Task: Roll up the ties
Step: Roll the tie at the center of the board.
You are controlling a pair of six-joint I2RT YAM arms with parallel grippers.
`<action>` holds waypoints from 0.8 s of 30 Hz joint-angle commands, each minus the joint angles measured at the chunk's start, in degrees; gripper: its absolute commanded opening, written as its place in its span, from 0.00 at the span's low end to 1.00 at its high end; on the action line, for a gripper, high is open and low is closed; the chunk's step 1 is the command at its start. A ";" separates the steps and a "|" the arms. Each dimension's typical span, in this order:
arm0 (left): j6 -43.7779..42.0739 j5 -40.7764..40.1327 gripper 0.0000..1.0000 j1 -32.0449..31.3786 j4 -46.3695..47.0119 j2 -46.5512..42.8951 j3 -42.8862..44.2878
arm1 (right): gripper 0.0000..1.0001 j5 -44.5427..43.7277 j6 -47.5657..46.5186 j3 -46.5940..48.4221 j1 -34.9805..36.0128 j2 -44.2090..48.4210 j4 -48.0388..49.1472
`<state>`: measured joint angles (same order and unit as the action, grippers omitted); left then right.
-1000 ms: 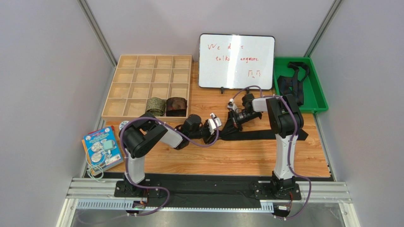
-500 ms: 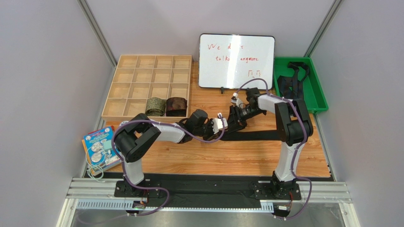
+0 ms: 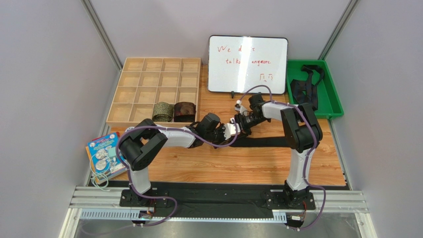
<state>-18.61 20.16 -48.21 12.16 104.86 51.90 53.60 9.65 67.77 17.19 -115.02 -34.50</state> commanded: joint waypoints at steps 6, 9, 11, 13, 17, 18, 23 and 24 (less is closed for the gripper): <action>5.24 0.93 0.62 1.18 -2.69 -3.15 -2.67 | 0.00 -4.39 -0.68 -2.73 -0.75 -2.75 2.07; 11.11 3.21 0.85 4.08 4.08 -8.41 -6.28 | 0.00 -4.21 -1.47 -3.34 -2.16 -3.80 0.75; 13.33 3.13 0.96 5.14 4.97 -11.24 -7.07 | 0.00 -4.12 -2.00 -3.08 -2.95 -4.77 -0.65; 14.39 1.64 0.99 5.23 4.28 -15.90 -7.07 | 0.00 -3.77 -2.18 -2.73 -3.39 -5.30 -1.27; 16.50 0.75 1.00 5.23 5.84 -26.09 -10.41 | 0.00 -3.86 -3.58 -0.89 -3.83 -7.14 -3.02; 16.15 2.15 1.00 5.23 6.81 -29.76 -11.63 | 0.00 -4.03 -3.59 -0.36 -3.92 -7.58 -3.55; 12.38 11.46 0.99 4.97 5.09 -30.88 -14.30 | 0.00 -5.96 -5.69 3.60 -4.01 -11.00 -7.33; 12.11 12.43 0.99 4.70 3.15 -29.11 -12.89 | 0.00 -6.14 -5.87 3.86 -4.01 -11.27 -8.12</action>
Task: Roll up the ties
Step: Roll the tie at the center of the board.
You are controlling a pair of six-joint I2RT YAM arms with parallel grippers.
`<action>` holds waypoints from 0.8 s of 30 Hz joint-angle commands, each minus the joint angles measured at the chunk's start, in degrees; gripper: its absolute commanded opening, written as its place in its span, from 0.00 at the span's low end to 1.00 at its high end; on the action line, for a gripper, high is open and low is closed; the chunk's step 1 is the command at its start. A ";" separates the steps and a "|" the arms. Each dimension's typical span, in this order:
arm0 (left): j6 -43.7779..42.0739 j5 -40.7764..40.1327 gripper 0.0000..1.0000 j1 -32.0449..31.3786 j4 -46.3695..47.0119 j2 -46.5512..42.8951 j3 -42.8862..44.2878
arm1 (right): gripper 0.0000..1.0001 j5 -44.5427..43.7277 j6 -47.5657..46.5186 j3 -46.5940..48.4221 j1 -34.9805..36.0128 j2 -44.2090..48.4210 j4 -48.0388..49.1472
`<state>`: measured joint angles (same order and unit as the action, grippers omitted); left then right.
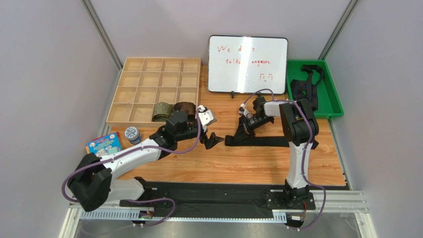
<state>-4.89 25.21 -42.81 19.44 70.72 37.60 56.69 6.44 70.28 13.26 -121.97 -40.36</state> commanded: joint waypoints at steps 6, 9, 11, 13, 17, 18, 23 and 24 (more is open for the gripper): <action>-5.66 0.72 0.99 -3.33 9.74 14.17 -0.52 | 0.00 -10.89 -3.71 2.75 -0.07 -5.47 -4.19; -8.56 0.89 0.99 -3.34 13.15 19.53 0.80 | 0.00 -11.51 -6.25 4.07 0.02 -6.43 -7.17; -9.61 1.24 0.99 -3.34 16.85 21.91 0.19 | 0.00 -12.12 -9.15 4.60 0.45 -7.31 -9.20; -10.93 1.94 0.99 -3.68 19.21 22.53 -0.77 | 0.00 -12.21 -11.70 4.69 1.33 -7.75 -11.58; -11.64 0.37 0.99 -5.44 21.16 23.50 -1.92 | 0.00 -10.11 -13.20 3.29 3.09 -7.32 -12.81; -11.73 0.19 0.98 -5.88 21.60 23.76 -2.10 | 0.00 -9.58 -13.29 2.59 3.27 -7.23 -12.90; -12.25 -0.43 0.95 -8.08 23.89 25.87 -2.98 | 0.00 -7.21 -13.12 1.26 5.11 -6.61 -12.82; -12.43 -0.60 0.95 -8.26 24.32 26.22 -3.24 | 0.00 -6.77 -12.94 1.17 5.20 -6.44 -12.47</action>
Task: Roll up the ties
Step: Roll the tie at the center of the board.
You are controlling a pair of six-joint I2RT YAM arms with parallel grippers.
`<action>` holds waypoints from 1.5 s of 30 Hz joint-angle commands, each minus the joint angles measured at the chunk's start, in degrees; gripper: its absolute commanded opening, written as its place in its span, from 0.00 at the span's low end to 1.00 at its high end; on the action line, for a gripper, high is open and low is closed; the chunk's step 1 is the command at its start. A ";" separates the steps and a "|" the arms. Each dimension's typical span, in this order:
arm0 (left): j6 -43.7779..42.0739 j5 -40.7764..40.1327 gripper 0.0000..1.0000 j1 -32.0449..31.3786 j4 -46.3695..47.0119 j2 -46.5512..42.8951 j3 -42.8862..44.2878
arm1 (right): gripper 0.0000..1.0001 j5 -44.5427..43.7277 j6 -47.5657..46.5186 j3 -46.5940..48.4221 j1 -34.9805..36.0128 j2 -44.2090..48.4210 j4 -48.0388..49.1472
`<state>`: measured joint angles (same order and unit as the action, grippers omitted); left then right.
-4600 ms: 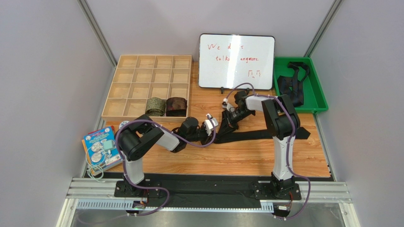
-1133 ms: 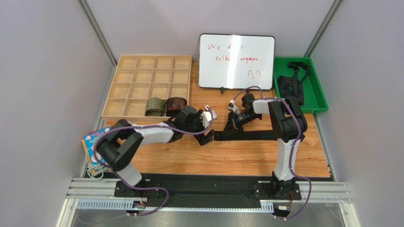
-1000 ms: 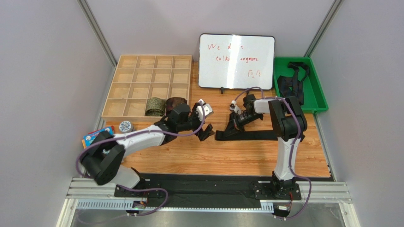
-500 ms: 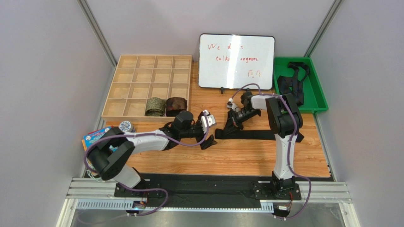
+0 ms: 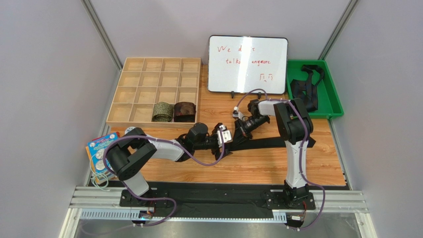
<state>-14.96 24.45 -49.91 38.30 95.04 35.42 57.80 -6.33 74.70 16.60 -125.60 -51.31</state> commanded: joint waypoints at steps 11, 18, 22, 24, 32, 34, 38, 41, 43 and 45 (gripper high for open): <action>-5.87 -5.55 0.75 -1.33 6.08 9.10 -0.70 | 0.00 -3.93 2.11 -3.94 1.94 -1.75 1.03; -6.22 -4.42 0.48 -1.42 -1.02 8.49 0.53 | 0.01 -2.25 4.04 -3.77 1.94 -1.05 3.23; -7.01 -4.14 0.36 -1.33 -7.09 7.70 1.67 | 0.15 -1.46 5.18 -3.07 1.07 1.40 3.58; -7.19 -4.58 0.33 -1.42 -10.94 7.79 2.72 | 0.28 -1.37 5.19 -2.63 -0.33 4.12 3.23; -4.73 -6.08 0.31 -1.24 -21.33 7.87 7.11 | 0.42 -4.63 5.00 -4.02 -2.01 14.68 3.83; -3.94 -6.08 0.32 -1.33 -22.56 8.31 7.82 | 0.42 -4.45 5.97 -4.56 -1.49 15.21 5.25; -3.15 -7.30 0.32 -1.24 -25.64 8.84 9.75 | 0.43 -3.84 8.35 -5.26 0.36 14.16 8.06; -3.32 -7.66 0.33 -1.33 -26.61 9.02 10.46 | 0.45 -5.06 8.88 -5.53 1.94 13.11 9.82; -3.23 -7.83 0.34 -1.24 -27.31 9.19 10.81 | 0.45 -6.20 9.05 -5.35 2.65 11.96 10.61; -3.23 -7.92 0.34 -1.33 -27.58 9.19 11.16 | 0.42 -6.47 9.31 -5.00 2.56 10.56 11.84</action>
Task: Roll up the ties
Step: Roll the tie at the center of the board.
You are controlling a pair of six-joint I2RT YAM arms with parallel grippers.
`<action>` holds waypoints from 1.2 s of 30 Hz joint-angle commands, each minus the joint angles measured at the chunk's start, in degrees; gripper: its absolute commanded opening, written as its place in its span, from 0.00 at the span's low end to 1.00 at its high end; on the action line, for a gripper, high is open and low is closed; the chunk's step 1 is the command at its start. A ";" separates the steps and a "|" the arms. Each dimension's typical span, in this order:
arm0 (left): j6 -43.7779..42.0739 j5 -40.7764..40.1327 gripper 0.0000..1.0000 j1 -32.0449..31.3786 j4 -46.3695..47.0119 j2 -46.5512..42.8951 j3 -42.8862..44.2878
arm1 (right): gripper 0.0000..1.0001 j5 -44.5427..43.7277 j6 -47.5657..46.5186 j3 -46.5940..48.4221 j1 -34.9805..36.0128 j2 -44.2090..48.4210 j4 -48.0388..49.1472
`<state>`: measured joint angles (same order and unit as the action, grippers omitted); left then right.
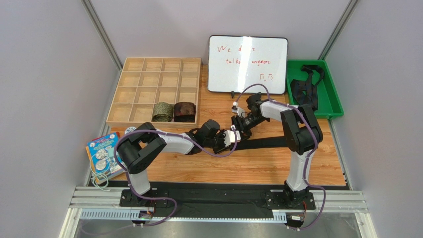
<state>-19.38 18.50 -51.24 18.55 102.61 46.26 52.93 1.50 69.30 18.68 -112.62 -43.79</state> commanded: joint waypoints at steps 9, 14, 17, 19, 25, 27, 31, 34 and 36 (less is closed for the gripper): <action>3.55 1.61 0.61 3.42 -5.90 -0.55 -0.46 | 0.00 -1.51 -0.53 -0.48 -1.44 -5.41 5.91; 8.56 9.08 0.95 6.68 6.83 -3.81 -5.65 | 0.00 -2.30 -1.23 -0.22 -3.56 -9.46 4.15; 9.71 11.02 0.99 6.60 14.75 -4.35 -8.38 | 0.00 -3.97 -1.32 0.40 -4.61 -10.86 3.28; 10.41 11.12 0.99 6.60 18.08 -3.03 -8.64 | 0.00 -5.20 -1.23 0.75 -4.79 -11.92 2.22; 10.85 10.24 0.99 5.46 23.19 2.94 -5.31 | 0.00 -7.66 -1.23 -0.30 -4.88 -11.22 3.00; 11.46 10.59 0.97 4.84 23.73 5.05 -4.17 | 0.00 -8.36 -1.32 -1.09 -4.88 -10.17 4.23; 12.43 6.74 0.80 2.56 23.56 7.34 -2.23 | 0.00 -8.28 1.22 -2.58 -4.88 -8.32 9.15; 10.59 2.70 0.59 1.68 17.79 7.00 -1.18 | 0.01 -7.75 2.28 -2.41 -4.53 -7.71 9.95; 7.44 1.72 0.45 1.76 14.69 5.24 -1.61 | 0.06 -7.14 1.93 -1.80 -4.53 -7.27 8.90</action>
<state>-8.91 23.90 -48.93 38.57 109.38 43.79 56.51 4.75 68.14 13.85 -120.36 -40.21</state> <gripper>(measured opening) 0.570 0.034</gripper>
